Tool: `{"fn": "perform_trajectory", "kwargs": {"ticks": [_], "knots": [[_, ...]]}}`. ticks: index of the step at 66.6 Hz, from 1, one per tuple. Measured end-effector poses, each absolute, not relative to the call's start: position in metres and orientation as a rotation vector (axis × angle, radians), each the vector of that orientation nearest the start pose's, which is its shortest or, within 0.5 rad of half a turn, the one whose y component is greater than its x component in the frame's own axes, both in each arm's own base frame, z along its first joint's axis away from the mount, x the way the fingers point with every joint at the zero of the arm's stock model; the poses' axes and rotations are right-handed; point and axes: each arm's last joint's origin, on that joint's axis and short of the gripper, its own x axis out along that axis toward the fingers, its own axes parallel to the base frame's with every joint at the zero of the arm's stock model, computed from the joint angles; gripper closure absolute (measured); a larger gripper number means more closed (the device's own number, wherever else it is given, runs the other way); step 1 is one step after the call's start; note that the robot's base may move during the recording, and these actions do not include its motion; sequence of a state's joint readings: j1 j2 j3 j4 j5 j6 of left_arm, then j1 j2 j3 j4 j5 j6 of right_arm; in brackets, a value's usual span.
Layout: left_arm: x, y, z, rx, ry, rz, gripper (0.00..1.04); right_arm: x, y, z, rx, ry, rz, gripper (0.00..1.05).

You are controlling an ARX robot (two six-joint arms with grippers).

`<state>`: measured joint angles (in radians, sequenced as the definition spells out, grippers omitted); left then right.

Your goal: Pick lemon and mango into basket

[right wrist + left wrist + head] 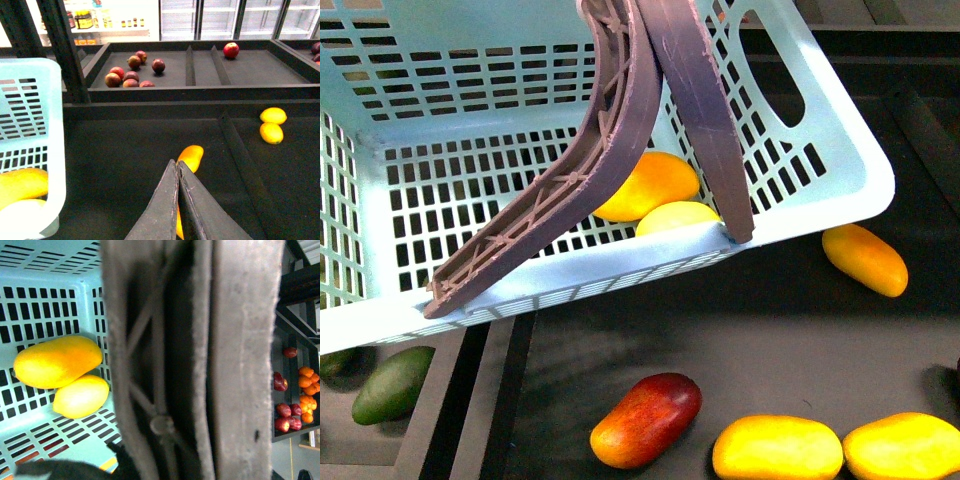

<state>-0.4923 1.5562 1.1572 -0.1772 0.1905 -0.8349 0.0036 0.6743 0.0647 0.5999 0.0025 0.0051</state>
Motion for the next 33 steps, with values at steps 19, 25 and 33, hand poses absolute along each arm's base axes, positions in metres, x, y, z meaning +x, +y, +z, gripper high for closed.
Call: {"fn": "perform_trajectory", "kwargs": {"ticks": [19,25,33], "knots": [[0.302,-0.168,0.275,-0.691,0.817,-0.381,0.91,0.134,0.000,0.169,0.005,-0.003,0.003,1.03],[0.302,-0.168,0.275,-0.691,0.817,-0.380,0.91,0.130,0.000,0.170,0.005,-0.010,0.003,1.03],[0.302,-0.168,0.275,-0.690,0.816,-0.377,0.91,0.126,0.000,0.172,0.005,-0.014,0.002,1.03]]}}
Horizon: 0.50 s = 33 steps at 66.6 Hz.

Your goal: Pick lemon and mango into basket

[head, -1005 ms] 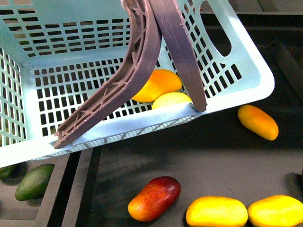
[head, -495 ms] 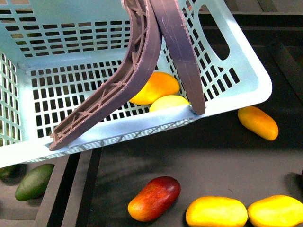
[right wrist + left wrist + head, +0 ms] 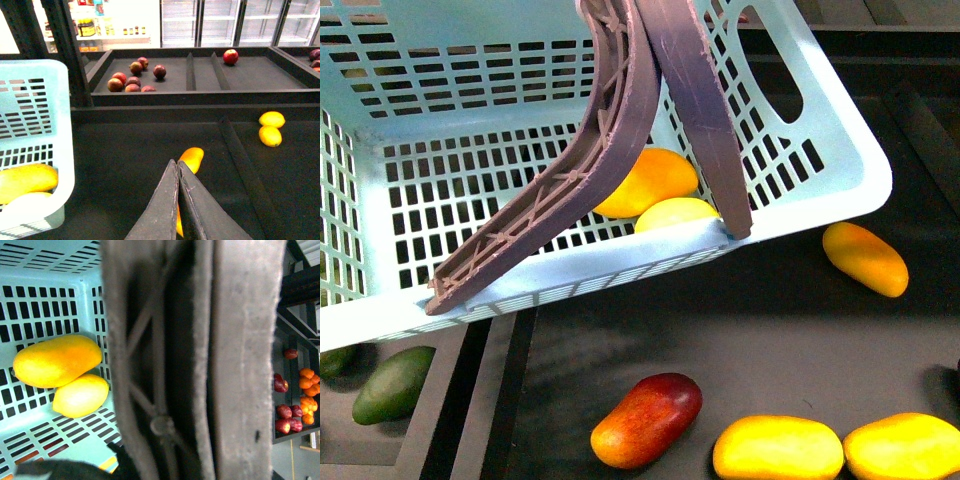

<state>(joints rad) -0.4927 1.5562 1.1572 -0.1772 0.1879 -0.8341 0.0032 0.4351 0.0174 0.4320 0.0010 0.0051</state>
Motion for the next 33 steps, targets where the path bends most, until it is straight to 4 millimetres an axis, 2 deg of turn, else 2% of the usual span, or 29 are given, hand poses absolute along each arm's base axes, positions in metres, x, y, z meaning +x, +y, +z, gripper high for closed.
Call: {"fn": "perform_trajectory", "kwargs": {"ticks": [33], "knots": [[0.302,-0.168,0.275,-0.691,0.817,-0.380,0.91,0.112,0.000,0.172,0.005,-0.018,0.002,1.03]]}}
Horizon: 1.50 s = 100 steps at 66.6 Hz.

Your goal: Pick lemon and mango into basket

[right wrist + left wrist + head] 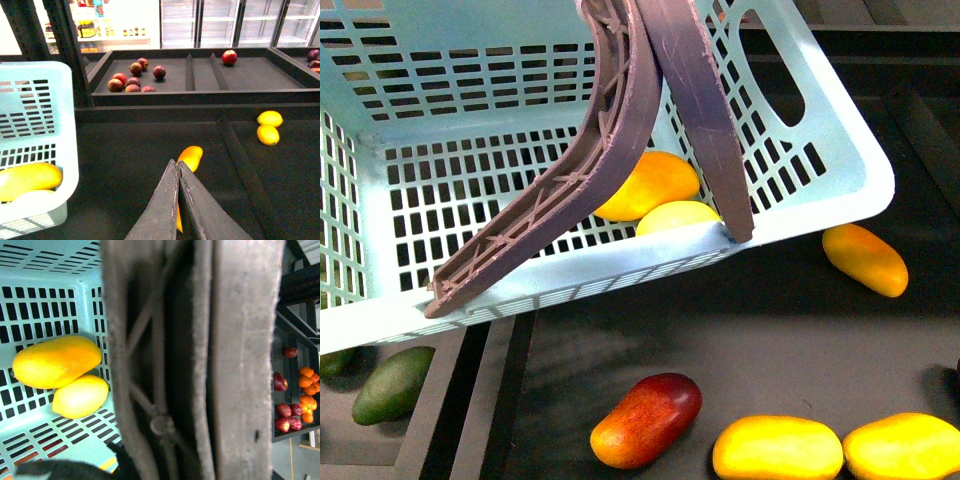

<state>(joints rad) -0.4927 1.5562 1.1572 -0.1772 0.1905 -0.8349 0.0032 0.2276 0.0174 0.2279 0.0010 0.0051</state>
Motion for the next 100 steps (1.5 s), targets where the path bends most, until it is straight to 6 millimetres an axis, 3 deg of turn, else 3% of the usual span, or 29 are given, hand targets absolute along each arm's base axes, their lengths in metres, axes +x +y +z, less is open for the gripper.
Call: {"fn": "perform_trajectory", "kwargs": {"ticks": [37,73,100], "knots": [[0.302,-0.168,0.275,-0.691,0.817,-0.380,0.91,0.097,0.000,0.169,0.004,-0.011,0.002,1.02],[0.300,-0.171,0.275,-0.686,0.822,-0.394,0.91,0.097,0.000,0.169,0.004,-0.012,-0.003,0.08],[0.301,-0.170,0.275,-0.690,0.821,-0.387,0.91,0.097,0.000,0.169,0.003,-0.012,0.002,0.09]]}}
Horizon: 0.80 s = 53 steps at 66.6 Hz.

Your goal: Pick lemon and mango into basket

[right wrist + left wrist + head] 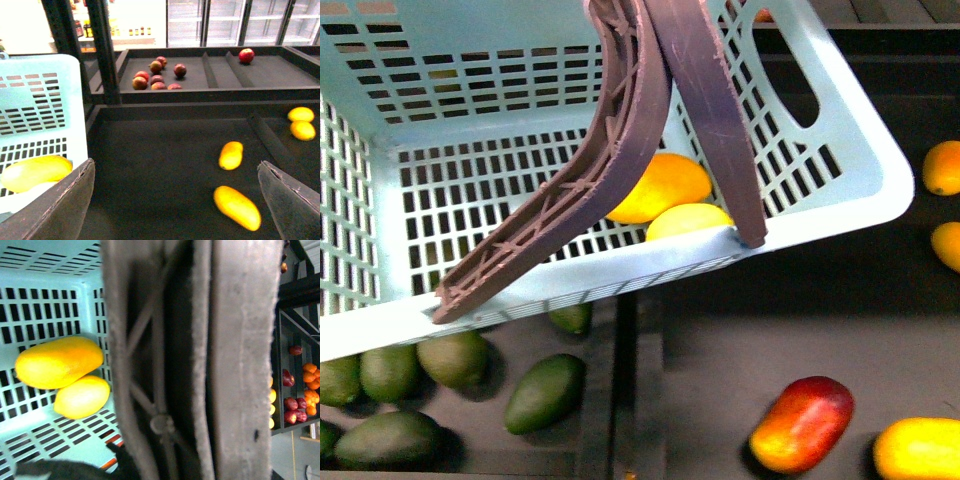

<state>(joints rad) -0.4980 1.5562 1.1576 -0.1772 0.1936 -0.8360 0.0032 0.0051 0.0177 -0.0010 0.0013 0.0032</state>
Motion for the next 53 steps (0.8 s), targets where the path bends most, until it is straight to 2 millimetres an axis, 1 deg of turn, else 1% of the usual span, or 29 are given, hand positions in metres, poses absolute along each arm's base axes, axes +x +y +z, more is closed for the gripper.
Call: {"fn": "perform_trajectory", "kwargs": {"ticks": [53], "knots": [[0.3021,-0.1686,0.2755,-0.689,0.814,-0.378,0.91,0.0968,0.0003,0.1690,0.003,-0.011,0.002,0.09]]}}
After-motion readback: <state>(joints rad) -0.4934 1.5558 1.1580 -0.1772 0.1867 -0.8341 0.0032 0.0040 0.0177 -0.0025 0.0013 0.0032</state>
